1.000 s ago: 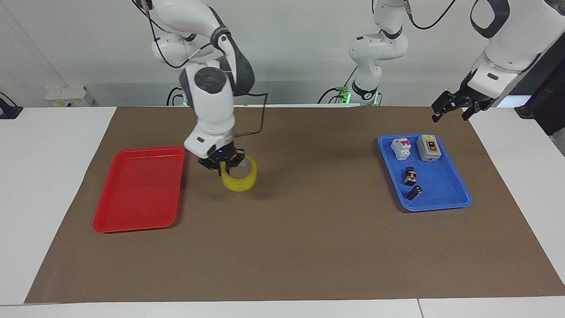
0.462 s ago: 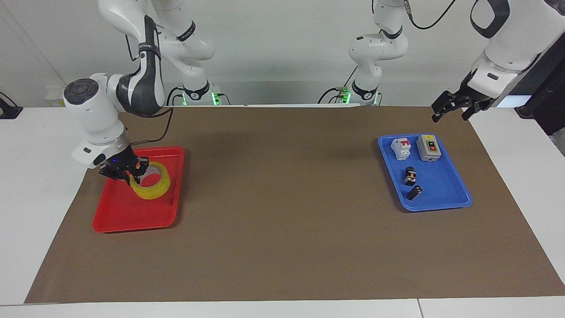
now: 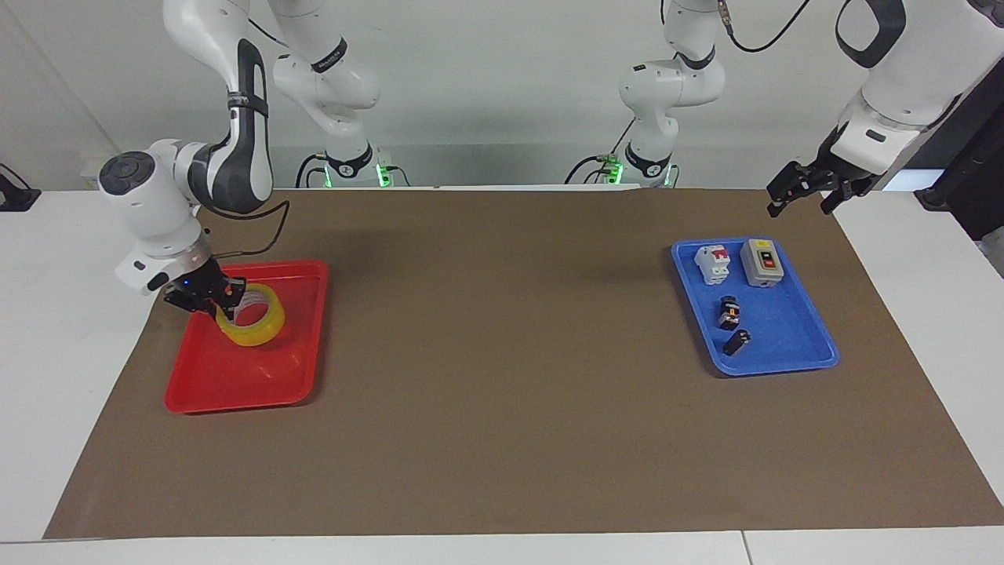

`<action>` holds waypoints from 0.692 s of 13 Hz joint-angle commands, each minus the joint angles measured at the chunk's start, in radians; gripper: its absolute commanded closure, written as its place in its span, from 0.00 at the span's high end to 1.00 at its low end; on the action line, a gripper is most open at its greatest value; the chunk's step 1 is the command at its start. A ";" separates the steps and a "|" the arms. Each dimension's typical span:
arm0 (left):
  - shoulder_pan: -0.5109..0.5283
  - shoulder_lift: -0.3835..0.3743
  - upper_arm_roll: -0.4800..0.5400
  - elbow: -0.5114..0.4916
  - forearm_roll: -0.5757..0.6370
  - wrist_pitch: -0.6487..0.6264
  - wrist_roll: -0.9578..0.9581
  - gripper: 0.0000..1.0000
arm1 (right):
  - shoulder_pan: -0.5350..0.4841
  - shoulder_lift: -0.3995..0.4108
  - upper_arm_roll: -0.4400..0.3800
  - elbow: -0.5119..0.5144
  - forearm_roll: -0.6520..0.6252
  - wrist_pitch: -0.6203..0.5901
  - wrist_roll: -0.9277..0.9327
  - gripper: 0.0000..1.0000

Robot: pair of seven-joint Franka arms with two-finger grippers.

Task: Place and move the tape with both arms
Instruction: 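Carry the tape with the right gripper and lower it into the red tray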

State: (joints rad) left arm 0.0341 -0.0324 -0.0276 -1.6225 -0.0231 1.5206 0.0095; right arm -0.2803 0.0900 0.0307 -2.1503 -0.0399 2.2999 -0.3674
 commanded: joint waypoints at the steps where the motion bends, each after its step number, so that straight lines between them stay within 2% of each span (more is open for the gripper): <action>1: 0.006 -0.017 0.002 -0.014 -0.020 -0.002 0.013 1.00 | -0.017 -0.003 0.015 -0.034 0.044 0.053 -0.022 0.00; 3: 0.006 -0.017 0.002 -0.016 -0.020 0.000 0.013 1.00 | -0.019 0.028 0.015 -0.051 0.044 0.105 -0.028 0.00; 9: 0.006 -0.017 0.002 -0.016 -0.020 -0.002 0.013 1.00 | -0.025 0.049 0.014 -0.086 0.044 0.180 -0.028 0.00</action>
State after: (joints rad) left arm 0.0341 -0.0324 -0.0276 -1.6225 -0.0231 1.5206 0.0095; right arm -0.2862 0.1366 0.0335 -2.2233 -0.0175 2.4552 -0.3680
